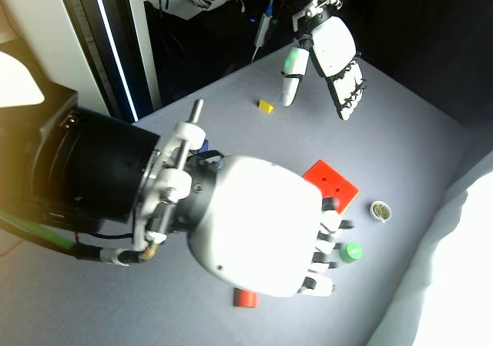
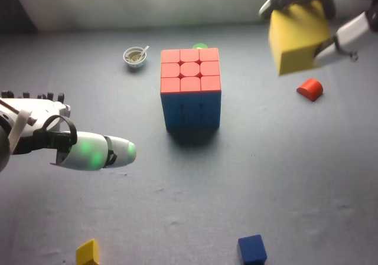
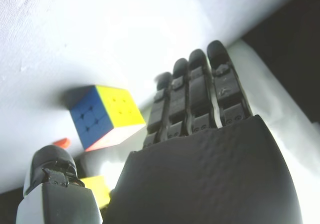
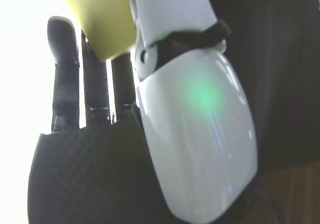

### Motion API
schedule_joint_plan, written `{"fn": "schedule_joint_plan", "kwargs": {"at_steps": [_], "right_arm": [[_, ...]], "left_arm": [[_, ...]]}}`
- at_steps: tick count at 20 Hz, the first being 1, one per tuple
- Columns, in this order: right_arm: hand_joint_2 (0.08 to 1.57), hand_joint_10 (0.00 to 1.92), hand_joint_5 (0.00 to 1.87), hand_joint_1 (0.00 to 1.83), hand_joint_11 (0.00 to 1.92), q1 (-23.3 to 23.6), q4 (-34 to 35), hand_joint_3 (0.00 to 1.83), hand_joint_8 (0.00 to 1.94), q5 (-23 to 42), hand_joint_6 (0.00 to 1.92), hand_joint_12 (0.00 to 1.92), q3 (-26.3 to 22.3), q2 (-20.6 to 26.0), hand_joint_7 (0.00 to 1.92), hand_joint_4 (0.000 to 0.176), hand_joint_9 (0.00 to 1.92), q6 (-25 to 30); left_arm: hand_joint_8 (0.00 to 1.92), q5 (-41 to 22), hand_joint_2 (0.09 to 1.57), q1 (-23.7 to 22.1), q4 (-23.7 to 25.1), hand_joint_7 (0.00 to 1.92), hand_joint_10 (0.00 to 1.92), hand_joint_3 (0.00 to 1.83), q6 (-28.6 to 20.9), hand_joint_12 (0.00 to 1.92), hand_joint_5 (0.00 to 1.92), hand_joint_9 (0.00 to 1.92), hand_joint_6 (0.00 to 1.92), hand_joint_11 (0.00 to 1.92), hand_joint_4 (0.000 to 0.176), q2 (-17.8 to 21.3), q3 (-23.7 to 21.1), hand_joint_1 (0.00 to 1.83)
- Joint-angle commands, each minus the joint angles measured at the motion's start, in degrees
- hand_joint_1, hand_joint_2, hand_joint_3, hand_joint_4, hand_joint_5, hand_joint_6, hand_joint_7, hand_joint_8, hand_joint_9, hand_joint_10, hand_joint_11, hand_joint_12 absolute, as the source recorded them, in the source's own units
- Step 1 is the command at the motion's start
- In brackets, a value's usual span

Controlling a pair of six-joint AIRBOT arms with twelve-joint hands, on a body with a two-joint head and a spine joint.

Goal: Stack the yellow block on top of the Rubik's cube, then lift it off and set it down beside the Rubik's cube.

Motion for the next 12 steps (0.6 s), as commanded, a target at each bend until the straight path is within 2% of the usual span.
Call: {"fn": "schedule_joint_plan", "kwargs": {"at_steps": [1, 3, 5, 7, 9, 11, 12], "right_arm": [[1.21, 1.49, 0.71, 1.35, 0.46, 0.24, 0.94, 0.0, 1.21, -2.74, 1.26, 1.72, -1.17, 1.13, 0.88, 0.0, 0.71, 0.15], [1.21, 1.49, 0.71, 1.35, 0.46, -0.33, 0.9, 0.0, 1.23, -5.49, 1.27, 1.73, -4.52, 2.36, 0.88, 0.0, 0.71, 0.17], [1.22, 1.53, 0.69, 1.34, 0.42, -1.39, -3.08, 0.0, 1.27, -12.88, 1.32, 1.77, -8.28, 3.34, 0.84, 0.0, 0.68, 0.87], [1.22, 1.53, 0.68, 1.34, 0.42, -2.98, -15.47, 0.0, 1.28, -17.56, 1.32, 1.78, -11.48, 4.43, 0.84, 0.0, 0.68, 11.91], [1.22, 1.52, 0.68, 1.34, 0.42, -3.54, -16.03, 0.0, 1.26, -18.5, 1.31, 1.75, -13.77, 4.88, 0.85, 0.0, 0.68, 14.81], [1.21, 1.51, 0.7, 1.34, 0.45, -4.45, -16.17, 0.0, 1.23, -19.6, 1.29, 1.73, -15.41, 4.86, 0.86, 0.0, 0.69, 15.01], [1.2, 1.47, 0.73, 1.35, 0.47, -5.51, -18.1, 0.0, 1.2, -20.92, 1.26, 1.7, -16.3, 4.85, 0.89, 0.0, 0.72, 16.48]], "left_arm": [[0.0, -1.41, 0.92, -0.56, 3.94, 0.12, 0.0, 0.01, -0.28, 0.33, 0.08, 0.11, 0.01, 0.01, 0.0, 0.57, 0.06, 0.0], [0.0, -1.46, 0.92, -0.67, 3.63, 0.11, 0.0, 0.0, -0.28, 0.33, 0.07, 0.1, 0.0, 0.0, 0.0, 0.56, -0.02, 0.0], [0.01, -1.47, 0.92, -0.69, 3.52, 0.14, 0.01, 0.0, -0.28, 0.34, 0.09, 0.13, 0.01, 0.02, 0.0, 0.56, -0.14, 0.03], [0.01, -1.47, 0.91, -0.71, 3.52, 0.14, 0.01, 0.0, -0.28, 0.35, 0.09, 0.13, 0.0, 0.01, 0.0, 0.56, -0.29, 0.03], [0.01, -1.58, 0.92, -0.87, 3.47, 0.14, 0.0, 0.0, -0.28, 0.35, 0.09, 0.13, 0.0, 0.0, 0.0, 0.56, -0.39, 0.02], [0.0, -1.72, 0.92, -1.06, 3.42, 0.14, 0.0, 0.0, -0.28, 0.35, 0.08, 0.12, 0.0, 0.0, 0.0, 0.52, -0.43, 0.03], [0.0, -1.95, 0.93, -1.18, 3.28, 0.12, 0.0, 0.01, -0.28, 0.36, 0.07, 0.11, 0.0, 0.0, 0.0, 0.49, -0.46, 0.01]]}}
